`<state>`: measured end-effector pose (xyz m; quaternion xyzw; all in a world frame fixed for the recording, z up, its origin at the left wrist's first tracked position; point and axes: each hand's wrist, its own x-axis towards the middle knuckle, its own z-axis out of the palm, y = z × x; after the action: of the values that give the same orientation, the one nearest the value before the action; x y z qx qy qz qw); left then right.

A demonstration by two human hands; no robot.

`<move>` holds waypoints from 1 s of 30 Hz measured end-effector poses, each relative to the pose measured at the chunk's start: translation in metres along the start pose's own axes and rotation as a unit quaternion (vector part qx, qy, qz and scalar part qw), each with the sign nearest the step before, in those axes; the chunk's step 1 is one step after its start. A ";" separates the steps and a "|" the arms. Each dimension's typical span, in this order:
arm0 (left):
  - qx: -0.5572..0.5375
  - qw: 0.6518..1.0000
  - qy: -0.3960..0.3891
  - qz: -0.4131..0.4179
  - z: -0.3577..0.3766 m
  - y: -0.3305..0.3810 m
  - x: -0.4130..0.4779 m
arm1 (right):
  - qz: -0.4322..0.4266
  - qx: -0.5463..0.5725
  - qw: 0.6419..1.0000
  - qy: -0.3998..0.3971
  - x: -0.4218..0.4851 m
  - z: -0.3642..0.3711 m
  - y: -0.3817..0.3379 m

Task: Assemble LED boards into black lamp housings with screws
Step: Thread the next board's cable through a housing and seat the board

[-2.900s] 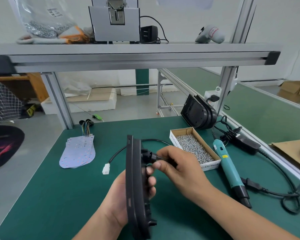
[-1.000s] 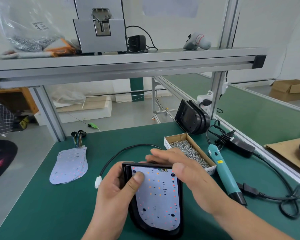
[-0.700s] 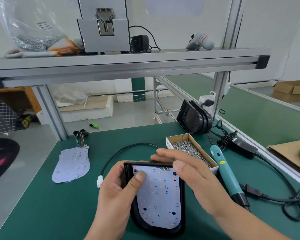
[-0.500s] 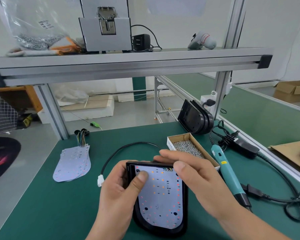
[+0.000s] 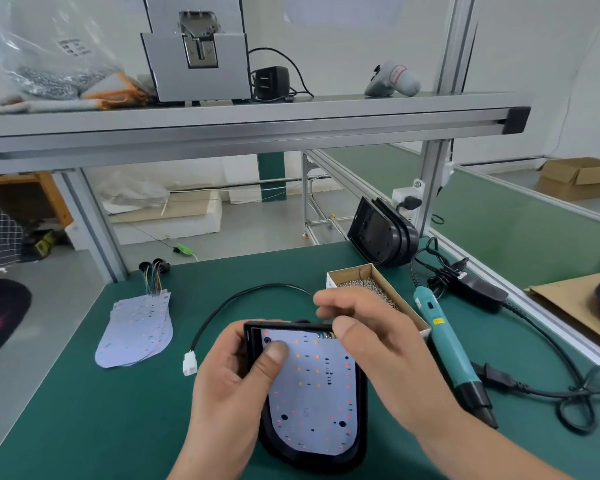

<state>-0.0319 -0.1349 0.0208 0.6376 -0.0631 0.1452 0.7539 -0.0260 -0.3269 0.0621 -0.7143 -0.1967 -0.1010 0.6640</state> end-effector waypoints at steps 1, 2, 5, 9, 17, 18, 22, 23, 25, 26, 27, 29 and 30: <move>0.006 1.000 0.001 0.000 -0.001 0.000 0.000 | 0.023 0.003 1.000 -0.015 0.001 0.000 0.000; 0.010 1.000 0.001 0.000 -0.001 0.000 0.001 | 0.042 0.011 0.999 -0.030 0.003 -0.001 0.001; 0.008 1.000 -0.001 -0.016 -0.003 -0.004 0.001 | 0.078 0.036 0.995 -0.041 0.006 -0.001 0.005; 0.014 0.999 -0.008 -0.044 -0.003 -0.011 0.001 | 0.121 0.053 0.991 -0.023 0.012 -0.003 0.011; 0.029 0.998 -0.016 -0.060 -0.001 -0.014 0.000 | 0.160 0.055 0.986 0.006 0.018 -0.006 0.021; 0.031 0.998 -0.016 -0.061 -0.001 -0.014 0.000 | 0.166 0.060 0.984 0.007 0.018 -0.006 0.022; 0.037 0.997 -0.015 -0.067 0.000 -0.013 0.001 | 0.185 0.082 0.979 0.005 0.018 -0.005 0.025; 0.036 0.997 -0.015 -0.066 0.000 -0.013 0.001 | 0.188 0.088 0.978 0.004 0.018 -0.005 0.025; 0.037 0.997 -0.018 -0.073 0.001 -0.012 0.000 | 0.190 0.094 0.977 0.005 0.018 -0.004 0.025; 0.037 0.996 -0.016 -0.078 0.001 -0.012 0.000 | 0.187 0.090 0.978 0.001 0.018 -0.004 0.025; 0.038 0.996 -0.017 -0.084 0.001 -0.011 0.001 | 0.182 0.080 0.980 -0.002 0.019 -0.002 0.025; 0.043 0.994 -0.023 -0.095 0.000 -0.010 0.002 | 0.174 0.058 0.983 -0.010 0.019 -0.001 0.025; 0.039 0.994 -0.028 -0.099 -0.001 -0.011 0.002 | 0.173 0.054 0.983 -0.018 0.019 -0.001 0.025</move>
<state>-0.0267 -0.1352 0.0112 0.6734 -0.0149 0.0546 0.7371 0.0019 -0.3258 0.0476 -0.7023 -0.0869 0.0390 0.7054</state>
